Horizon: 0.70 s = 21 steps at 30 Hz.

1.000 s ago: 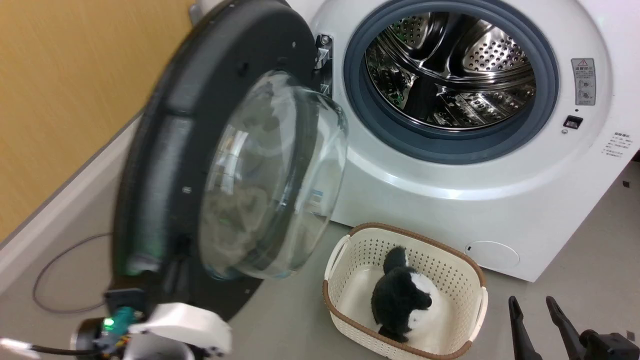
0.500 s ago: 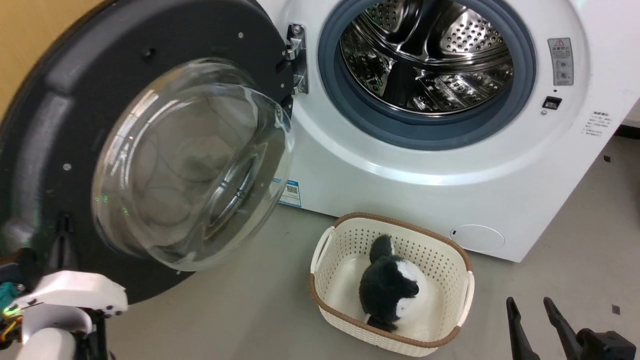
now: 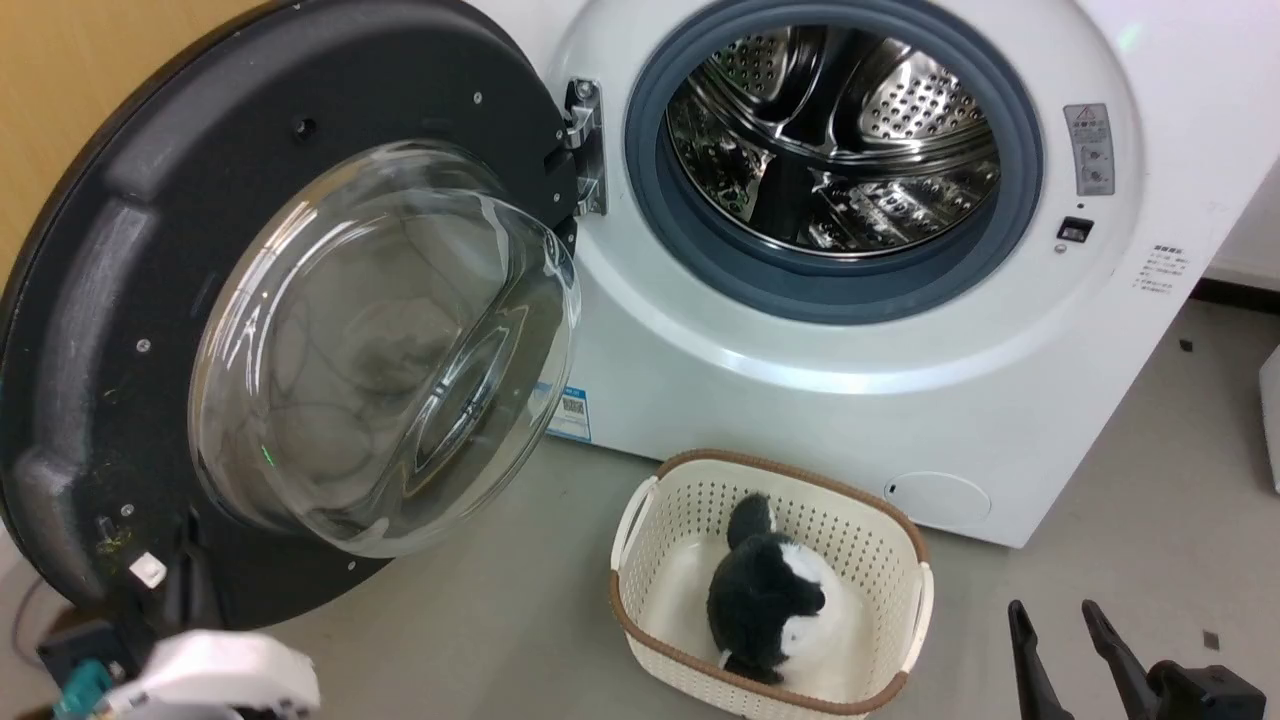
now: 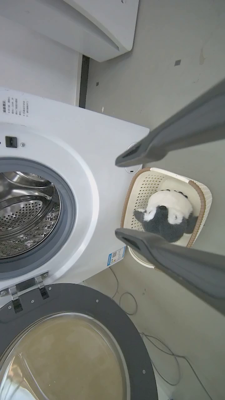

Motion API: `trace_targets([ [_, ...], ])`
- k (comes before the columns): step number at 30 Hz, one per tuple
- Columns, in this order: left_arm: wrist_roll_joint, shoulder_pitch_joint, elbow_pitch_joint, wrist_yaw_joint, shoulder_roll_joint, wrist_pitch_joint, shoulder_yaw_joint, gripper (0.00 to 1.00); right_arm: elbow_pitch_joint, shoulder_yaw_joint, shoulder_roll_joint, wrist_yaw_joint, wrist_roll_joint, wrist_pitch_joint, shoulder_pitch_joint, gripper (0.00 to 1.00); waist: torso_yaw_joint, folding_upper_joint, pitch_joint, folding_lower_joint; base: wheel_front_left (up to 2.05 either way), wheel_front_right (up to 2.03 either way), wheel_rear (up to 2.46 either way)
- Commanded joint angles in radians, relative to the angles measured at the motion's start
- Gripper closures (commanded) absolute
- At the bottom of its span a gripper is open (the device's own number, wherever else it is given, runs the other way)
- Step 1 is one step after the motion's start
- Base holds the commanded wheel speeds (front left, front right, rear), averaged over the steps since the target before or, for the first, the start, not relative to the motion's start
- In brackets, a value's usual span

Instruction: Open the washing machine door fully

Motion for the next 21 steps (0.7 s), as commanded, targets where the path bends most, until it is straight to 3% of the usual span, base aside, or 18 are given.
trace_targets([
  [1,0.005,0.017,-0.013,0.006,-0.003,-0.007,-0.003,1.0,0.001,0.0,0.003,0.001,0.006,-0.006,-0.01,0.0,-0.001,0.0,-0.005,-0.0001,0.0,0.0,0.0],
  [2,0.01,0.037,-0.031,0.011,-0.006,-0.005,-0.01,1.0,0.001,0.0,0.003,0.001,0.005,-0.007,-0.009,0.0,-0.002,0.0,-0.009,-0.0001,0.0,0.0,0.0],
  [3,0.014,0.055,-0.047,0.015,-0.009,-0.002,-0.017,0.88,0.002,0.001,0.003,0.001,0.004,-0.007,-0.008,0.0,-0.002,0.0,-0.013,-0.0001,0.0,0.0,0.0],
  [4,0.015,0.07,-0.061,0.016,-0.012,0.004,-0.026,0.65,0.002,0.002,0.003,0.001,0.002,-0.006,-0.006,0.0,-0.003,0.0,-0.016,-0.0001,0.0,0.0,0.0],
  [6,0.021,0.097,-0.087,0.02,-0.016,0.018,-0.044,0.09,0.002,0.007,0.003,0.001,-0.003,-0.005,-0.004,0.0,-0.006,0.0,-0.023,-0.0001,0.0,0.0,0.0],
  [7,0.029,0.109,-0.098,0.024,-0.015,0.026,-0.054,0.0,0.002,0.009,0.003,0.001,-0.007,-0.003,-0.003,0.0,-0.008,0.0,-0.026,-0.0001,0.0,0.0,0.0],
  [15,0.075,0.144,-0.156,0.031,-0.029,0.06,-0.14,0.0,-0.025,0.018,0.003,0.001,-0.023,0.0,-0.001,0.0,-0.032,0.0,-0.036,-0.0001,0.0,0.0,0.0],
  [21,0.102,0.099,-0.14,-0.01,-0.034,0.086,-0.217,0.0,-0.056,0.02,0.003,0.001,-0.044,0.013,0.002,0.0,-0.079,0.0,-0.039,-0.0001,0.0,0.0,0.0],
])
